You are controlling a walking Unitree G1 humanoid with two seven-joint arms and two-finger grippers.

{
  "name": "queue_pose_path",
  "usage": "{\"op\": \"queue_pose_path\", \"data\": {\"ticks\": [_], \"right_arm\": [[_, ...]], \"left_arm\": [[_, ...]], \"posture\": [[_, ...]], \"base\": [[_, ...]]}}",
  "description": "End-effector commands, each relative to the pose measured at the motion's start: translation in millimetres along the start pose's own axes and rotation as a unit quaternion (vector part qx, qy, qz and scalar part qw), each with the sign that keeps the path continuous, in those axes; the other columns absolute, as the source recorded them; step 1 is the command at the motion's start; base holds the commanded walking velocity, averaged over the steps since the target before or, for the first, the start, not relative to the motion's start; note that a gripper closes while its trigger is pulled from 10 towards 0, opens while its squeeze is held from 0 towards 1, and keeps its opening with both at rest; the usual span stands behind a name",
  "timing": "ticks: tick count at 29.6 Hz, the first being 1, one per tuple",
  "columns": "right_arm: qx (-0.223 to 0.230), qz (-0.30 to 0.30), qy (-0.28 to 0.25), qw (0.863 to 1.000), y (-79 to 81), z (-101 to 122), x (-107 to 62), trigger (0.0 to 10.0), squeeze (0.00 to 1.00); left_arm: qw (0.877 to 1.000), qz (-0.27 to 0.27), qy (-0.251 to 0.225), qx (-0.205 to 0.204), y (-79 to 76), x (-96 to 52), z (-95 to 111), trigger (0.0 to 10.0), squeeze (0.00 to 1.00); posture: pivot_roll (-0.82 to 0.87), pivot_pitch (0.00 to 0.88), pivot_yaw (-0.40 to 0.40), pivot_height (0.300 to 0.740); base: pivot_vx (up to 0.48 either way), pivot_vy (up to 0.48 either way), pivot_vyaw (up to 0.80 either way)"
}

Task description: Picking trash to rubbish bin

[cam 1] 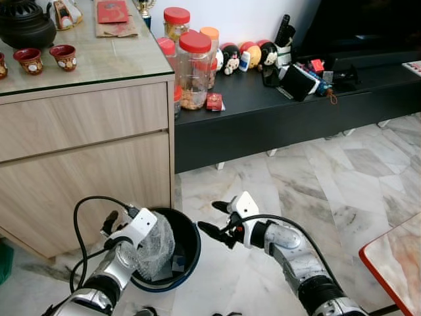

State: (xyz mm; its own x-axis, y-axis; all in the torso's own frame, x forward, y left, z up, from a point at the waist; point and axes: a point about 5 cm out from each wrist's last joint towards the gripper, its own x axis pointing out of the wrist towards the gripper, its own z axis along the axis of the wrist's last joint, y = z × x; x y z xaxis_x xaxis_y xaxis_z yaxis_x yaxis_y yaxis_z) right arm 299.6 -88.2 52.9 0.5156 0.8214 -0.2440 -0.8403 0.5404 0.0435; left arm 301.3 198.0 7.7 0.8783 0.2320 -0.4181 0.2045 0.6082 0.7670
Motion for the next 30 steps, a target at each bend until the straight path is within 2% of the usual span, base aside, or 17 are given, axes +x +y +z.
{"op": "queue_pose_path", "data": {"ticks": [1, 3, 10, 13, 14, 16, 17, 18, 19, 21, 23, 24, 25, 27, 28, 29, 30], "right_arm": [[-0.007, -0.001, 0.001, 1.000, -1.2, 1.3, -2.1, 10.0, 0.00], [-0.007, -0.001, 0.001, 1.000, -1.2, 1.5, -1.8, 10.0, 0.00], [-0.007, -0.003, 0.001, 1.000, -1.2, 1.3, -1.7, 10.0, 0.00], [-0.008, -0.003, 0.002, 1.000, -1.9, 1.4, -2.1, 10.0, 0.00], [-0.008, -0.003, 0.002, 1.000, -2.1, 1.6, -2.3, 10.0, 0.00], [-0.008, -0.004, 0.002, 1.000, -2.2, 1.7, -2.4, 10.0, 0.00], [-0.009, -0.004, 0.002, 1.000, -2.3, 1.7, -2.5, 10.0, 0.00], [-0.009, -0.003, 0.002, 1.000, -2.5, 1.7, -2.7, 10.0, 0.00], [-0.009, -0.003, 0.002, 1.000, -2.5, 1.8, -2.7, 10.0, 0.00], [-0.009, -0.003, 0.002, 1.000, -2.5, 1.9, -2.6, 10.0, 0.00], [-0.009, -0.003, 0.002, 1.000, -2.4, 1.9, -2.5, 10.0, 0.00], [-0.010, -0.002, 0.003, 1.000, -2.1, 1.9, -2.3, 10.0, 0.00], [-0.010, -0.002, 0.003, 1.000, -2.1, 1.9, -2.3, 10.0, 0.00], [-0.010, -0.002, 0.003, 1.000, -2.0, 1.7, -2.4, 10.0, 0.00], [-0.011, -0.002, 0.004, 1.000, -2.0, 1.6, -2.5, 10.0, 0.00], [-0.012, -0.001, 0.005, 1.000, -1.8, 1.5, -2.4, 10.0, 0.00], [-0.012, -0.001, 0.005, 1.000, -1.8, 1.5, -2.4, 10.0, 0.00]], "left_arm": [[1.000, -0.012, 0.006, 0.027, -2.3, -0.2, -2.0, 10.0, 0.00], [1.000, -0.005, 0.009, 0.028, 0.9, 0.8, -1.7, 10.0, 0.00], [0.997, 0.071, -0.020, -0.036, 19.7, 3.8, 12.5, 10.0, 0.00], [0.983, 0.096, -0.022, -0.156, 26.8, 3.9, 16.6, 10.0, 0.00], [0.956, 0.087, -0.013, -0.280, 27.5, 4.0, 16.9, 10.0, 0.00], [0.935, 0.079, -0.009, -0.345, 27.3, 4.1, 16.9, 10.0, 0.00], [0.918, 0.066, -0.006, -0.392, 25.6, 4.2, 18.3, 10.0, 0.00], [0.884, 0.046, -0.005, -0.465, 23.1, 4.2, 21.0, 10.0, 0.00], [0.866, 0.037, -0.005, -0.498, 22.0, 4.2, 22.2, 10.0, 0.00], [0.849, 0.026, -0.004, -0.528, 20.5, 4.2, 23.1, 10.0, 0.00], [0.849, 0.021, -0.003, -0.527, 19.0, 4.1, 23.3, 10.0, 0.00], [0.867, 0.009, 0.002, -0.499, 14.7, 3.7, 22.9, 10.0, 0.00], [0.874, 0.005, 0.003, -0.485, 12.9, 3.5, 22.6, 10.0, 0.00], [0.925, -0.001, -0.003, -0.380, 8.9, 2.9, 22.2, 10.0, 0.00], [0.938, -0.005, -0.007, -0.346, 7.6, 2.7, 21.9, 10.0, 0.00], [0.962, -0.012, -0.008, -0.273, 4.8, 2.3, 21.2, 10.0, 0.00], [0.973, -0.013, -0.008, -0.232, 3.9, 2.3, 20.7, 10.0, 0.00]], "posture": [[-0.03, 0.131, -0.161, 0.740], [-0.03, 0.131, -0.161, 0.740], [-0.03, 0.131, -0.161, 0.740], [-0.03, 0.130, -0.163, 0.740], [-0.04, 0.130, -0.163, 0.740], [-0.04, 0.130, -0.163, 0.740], [-0.04, 0.130, -0.164, 0.740], [-0.04, 0.128, -0.165, 0.740], [-0.04, 0.128, -0.165, 0.740], [-0.04, 0.128, -0.165, 0.740], [-0.04, 0.129, -0.165, 0.740], [-0.04, 0.129, -0.165, 0.740], [-0.04, 0.129, -0.165, 0.740], [-0.04, 0.129, -0.165, 0.740], [-0.04, 0.129, -0.165, 0.740], [-0.04, 0.129, -0.165, 0.740], [-0.04, 0.129, -0.165, 0.740]], "base": [[0.000, 0.000, 0.00], [0.000, 0.000, 0.00], [0.000, 0.000, 0.00], [0.000, 0.000, 0.00], [0.000, 0.000, 0.00], [0.000, 0.000, 0.00], [0.000, 0.000, 0.00], [0.000, 0.000, 0.00], [0.000, 0.000, 0.00], [0.000, 0.000, 0.00], [0.000, 0.000, 0.00], [0.000, 0.000, 0.00], [0.000, 0.000, 0.00], [0.000, 0.000, 0.00], [0.000, 0.000, 0.00], [0.000, 0.000, 0.00], [0.000, 0.000, 0.00]]}}
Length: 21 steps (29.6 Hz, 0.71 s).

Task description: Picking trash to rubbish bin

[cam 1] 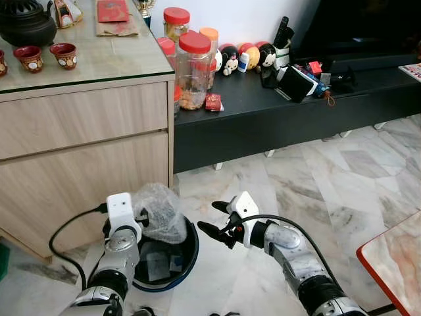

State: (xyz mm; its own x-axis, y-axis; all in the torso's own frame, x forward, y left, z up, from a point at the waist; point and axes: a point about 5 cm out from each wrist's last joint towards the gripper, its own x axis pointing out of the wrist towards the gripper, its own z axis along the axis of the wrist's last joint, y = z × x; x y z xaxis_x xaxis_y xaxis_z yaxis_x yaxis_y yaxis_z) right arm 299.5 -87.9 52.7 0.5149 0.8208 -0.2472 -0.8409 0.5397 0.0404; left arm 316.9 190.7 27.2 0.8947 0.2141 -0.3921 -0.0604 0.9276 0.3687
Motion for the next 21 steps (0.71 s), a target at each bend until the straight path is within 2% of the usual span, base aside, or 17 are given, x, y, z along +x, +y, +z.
{"op": "queue_pose_path", "data": {"ticks": [1, 4, 5, 6, 9, 11, 13, 18, 21], "right_arm": [[-0.010, 0.000, 0.003, 1.000, -2.0, 1.7, -2.5, 10.0, 0.00], [-0.010, 0.000, 0.004, 1.000, -1.8, 1.8, -2.1, 10.0, 0.00], [-0.010, 0.000, 0.004, 1.000, -1.8, 1.8, -2.1, 10.0, 0.00], [-0.009, 0.000, 0.003, 1.000, -1.7, 1.9, -1.9, 10.0, 0.00], [-0.007, 0.000, 0.003, 1.000, -1.7, 1.9, -1.7, 10.0, 0.00], [-0.004, 0.000, 0.004, 1.000, -1.7, 1.5, -1.8, 10.0, 0.00], [-0.002, -0.001, 0.004, 1.000, -1.6, 1.2, -1.6, 10.0, 0.00], [-0.001, -0.002, 0.004, 1.000, -1.8, 1.2, -1.7, 10.0, 0.00], [-0.001, -0.005, 0.004, 1.000, -2.2, 1.4, -1.5, 10.0, 0.00]], "left_arm": [[0.995, -0.013, 0.012, 0.099, -7.9, -1.7, -6.9, 10.0, 0.00], [0.984, -0.012, 0.013, 0.175, -6.5, -1.0, -7.7, 10.0, 0.00], [0.984, -0.012, 0.013, 0.175, -6.5, -1.0, -7.7, 10.0, 0.00], [0.976, -0.005, 0.010, 0.217, -4.5, -0.1, -6.2, 10.0, 0.00], [0.962, 0.002, 0.006, 0.272, -1.1, 1.1, -3.8, 10.0, 0.00], [0.956, 0.006, 0.004, 0.292, 0.8, 1.7, -2.4, 10.0, 0.00], [0.944, 0.020, -0.005, 0.329, 6.5, 3.5, 2.3, 10.0, 0.00], [0.933, 0.036, -0.009, 0.359, 16.5, 6.3, 6.6, 10.0, 0.00], [0.928, 0.023, -0.010, 0.373, 16.2, 7.0, 7.4, 10.0, 0.00]], "posture": [[-0.04, 0.129, -0.165, 0.740], [-0.04, 0.129, -0.165, 0.740], [-0.04, 0.129, -0.165, 0.740], [-0.04, 0.129, -0.165, 0.740], [-0.04, 0.129, -0.165, 0.740], [-0.04, 0.129, -0.165, 0.740], [-0.03, 0.128, -0.167, 0.740], [-0.03, 0.128, -0.167, 0.740], [-0.03, 0.128, -0.167, 0.740]], "base": [[0.000, 0.000, 0.00], [0.000, 0.000, 0.00], [0.000, 0.000, 0.00], [0.000, 0.000, 0.00], [0.000, 0.000, 0.00], [0.000, 0.000, 0.00], [0.000, 0.000, 0.00], [0.000, 0.000, 0.00], [0.000, 0.000, 0.00]]}}
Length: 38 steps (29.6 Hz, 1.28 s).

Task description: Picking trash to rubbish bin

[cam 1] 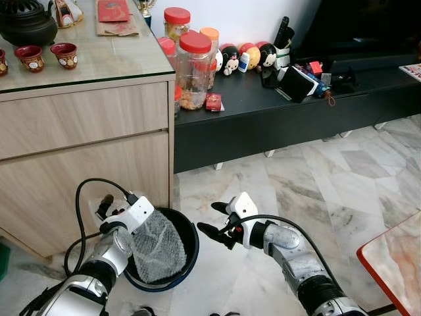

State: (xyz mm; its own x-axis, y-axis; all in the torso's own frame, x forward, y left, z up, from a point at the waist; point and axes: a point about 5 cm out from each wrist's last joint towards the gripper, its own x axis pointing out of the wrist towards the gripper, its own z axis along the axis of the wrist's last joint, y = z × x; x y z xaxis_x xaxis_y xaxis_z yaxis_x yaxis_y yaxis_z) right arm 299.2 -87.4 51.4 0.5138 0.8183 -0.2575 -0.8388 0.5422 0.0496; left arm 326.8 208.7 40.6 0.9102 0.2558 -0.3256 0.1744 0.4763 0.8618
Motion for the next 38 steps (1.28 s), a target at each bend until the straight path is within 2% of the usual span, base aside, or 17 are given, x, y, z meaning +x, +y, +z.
{"op": "queue_pose_path", "data": {"ticks": [1, 6, 8, 10, 12, 14, 19, 23, 26, 28, 32, 36, 38], "right_arm": [[-0.006, -0.005, -0.002, 1.000, -2.3, 2.9, -1.6, 10.0, 0.00], [-0.006, -0.005, -0.003, 1.000, -1.7, 2.7, -1.4, 10.0, 0.00], [-0.006, -0.006, -0.003, 1.000, -1.7, 2.7, -1.4, 10.0, 0.00], [-0.006, -0.007, -0.002, 1.000, -1.4, 2.0, -1.6, 10.0, 0.00], [-0.006, -0.010, -0.002, 1.000, -1.3, 1.0, -2.4, 10.0, 0.00], [-0.006, -0.012, -0.002, 1.000, -1.5, 0.6, -2.7, 10.0, 0.00], [-0.006, -0.015, -0.001, 1.000, -1.7, -0.6, -3.7, 10.0, 0.00], [-0.005, -0.015, 0.001, 1.000, -1.8, -0.7, -3.0, 10.0, 0.00], [-0.005, -0.015, 0.001, 1.000, -1.5, -0.8, -2.7, 10.0, 0.00], [-0.004, -0.015, 0.002, 1.000, -0.8, -0.8, -1.6, 10.0, 0.00], [-0.003, -0.014, 0.003, 1.000, 0.0, -1.8, -1.7, 10.0, 0.00], [-0.002, -0.014, 0.003, 1.000, 0.0, -2.0, -2.2, 10.0, 0.00], [-0.002, -0.015, 0.004, 1.000, 0.0, -2.2, -2.4, 10.0, 0.00]], "left_arm": [[0.999, -0.034, -0.015, 0.033, -7.6, -1.0, 2.7, 10.0, 0.00], [0.994, -0.079, -0.045, 0.068, -13.3, -1.7, 7.1, 10.0, 0.00], [0.993, -0.080, -0.044, 0.070, -13.5, -1.6, 7.0, 10.0, 0.00], [0.988, -0.125, -0.076, 0.046, -17.8, -2.9, 13.9, 10.0, 0.00], [0.985, -0.142, -0.086, 0.037, -15.8, -1.9, 16.0, 10.0, 0.00], [0.986, -0.138, -0.085, 0.046, -11.8, -0.2, 15.1, 10.0, 0.00], [0.976, -0.187, -0.096, 0.063, -11.4, -0.1, 15.9, 10.0, 0.00], [0.970, -0.194, -0.101, 0.107, -3.0, 2.7, 13.4, 10.0, 0.00], [0.968, -0.198, -0.102, 0.118, -1.1, 3.4, 13.1, 10.0, 0.00], [0.962, -0.201, -0.109, 0.147, 1.0, 4.0, 13.3, 10.0, 0.00], [0.953, -0.223, -0.125, 0.161, -1.8, 2.3, 17.2, 10.0, 0.00], [0.949, -0.235, -0.123, 0.168, -4.4, 1.5, 16.5, 10.0, 0.00], [0.942, -0.254, -0.131, 0.176, -8.4, -0.5, 16.9, 10.0, 0.00]], "posture": [[-0.03, 0.130, -0.167, 0.740], [-0.03, 0.130, -0.164, 0.740], [-0.03, 0.130, -0.164, 0.740], [-0.04, 0.130, -0.164, 0.740], [-0.04, 0.128, -0.161, 0.740], [-0.04, 0.127, -0.160, 0.740], [-0.04, 0.123, -0.161, 0.740], [-0.03, 0.118, -0.160, 0.740], [-0.03, 0.118, -0.160, 0.740], [-0.03, 0.118, -0.160, 0.740], [-0.03, 0.109, -0.161, 0.740], [-0.03, 0.110, -0.163, 0.740], [-0.03, 0.111, -0.163, 0.740]], "base": [[0.000, 0.000, 0.00], [0.000, 0.000, 0.00], [0.000, 0.000, 0.00], [0.000, 0.000, 0.00], [0.000, 0.000, 0.00], [0.000, 0.000, 0.00], [0.000, 0.000, 0.00], [0.000, 0.000, 0.00], [0.000, 0.000, 0.00], [0.000, 0.000, 0.00], [0.000, 0.000, 0.00], [0.000, 0.000, 0.00], [0.000, 0.000, 0.00]]}}
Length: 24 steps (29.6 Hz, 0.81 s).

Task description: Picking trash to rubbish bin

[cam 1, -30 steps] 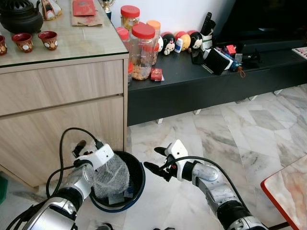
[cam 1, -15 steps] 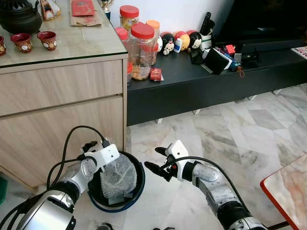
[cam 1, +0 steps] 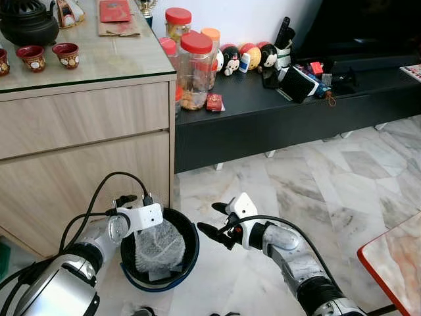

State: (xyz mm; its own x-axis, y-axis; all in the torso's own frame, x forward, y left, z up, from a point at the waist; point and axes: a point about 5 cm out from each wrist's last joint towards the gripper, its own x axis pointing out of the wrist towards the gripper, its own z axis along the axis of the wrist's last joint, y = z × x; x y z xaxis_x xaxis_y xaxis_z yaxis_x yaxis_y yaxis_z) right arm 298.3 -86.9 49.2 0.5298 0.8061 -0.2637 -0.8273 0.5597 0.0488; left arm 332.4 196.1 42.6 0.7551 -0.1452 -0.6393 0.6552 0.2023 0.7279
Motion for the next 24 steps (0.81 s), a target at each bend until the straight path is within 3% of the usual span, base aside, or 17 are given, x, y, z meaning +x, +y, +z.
{"op": "queue_pose_path", "data": {"ticks": [1, 18, 21, 24], "right_arm": [[-0.004, -0.005, 0.001, 1.000, -1.0, 0.0, -2.7, 10.0, 0.00], [-0.001, -0.002, 0.002, 1.000, 0.5, -0.1, -1.7, 10.0, 0.00], [-0.001, -0.002, 0.002, 1.000, 0.6, -0.3, -1.8, 10.0, 0.00], [0.000, -0.002, 0.003, 1.000, 0.8, -1.1, -2.1, 10.0, 0.00]], "left_arm": [[0.999, -0.028, -0.013, 0.024, -5.5, 1.7, 6.1, 10.0, 0.00], [0.998, -0.067, -0.005, 0.013, -8.2, 0.4, 1.3, 10.0, 0.00], [0.998, -0.053, 0.022, 0.012, -4.0, -0.1, -4.9, 10.0, 0.00], [0.998, 0.010, 0.063, -0.026, 12.4, -2.0, -13.7, 10.0, 0.00]], "posture": [[-0.03, 0.111, -0.163, 0.740], [-0.03, 0.131, -0.166, 0.740], [-0.03, 0.132, -0.166, 0.740], [-0.03, 0.135, -0.166, 0.740]], "base": [[0.000, 0.000, 0.00], [0.000, 0.000, 0.00], [0.000, 0.000, 0.00], [0.000, 0.000, 0.00]]}}
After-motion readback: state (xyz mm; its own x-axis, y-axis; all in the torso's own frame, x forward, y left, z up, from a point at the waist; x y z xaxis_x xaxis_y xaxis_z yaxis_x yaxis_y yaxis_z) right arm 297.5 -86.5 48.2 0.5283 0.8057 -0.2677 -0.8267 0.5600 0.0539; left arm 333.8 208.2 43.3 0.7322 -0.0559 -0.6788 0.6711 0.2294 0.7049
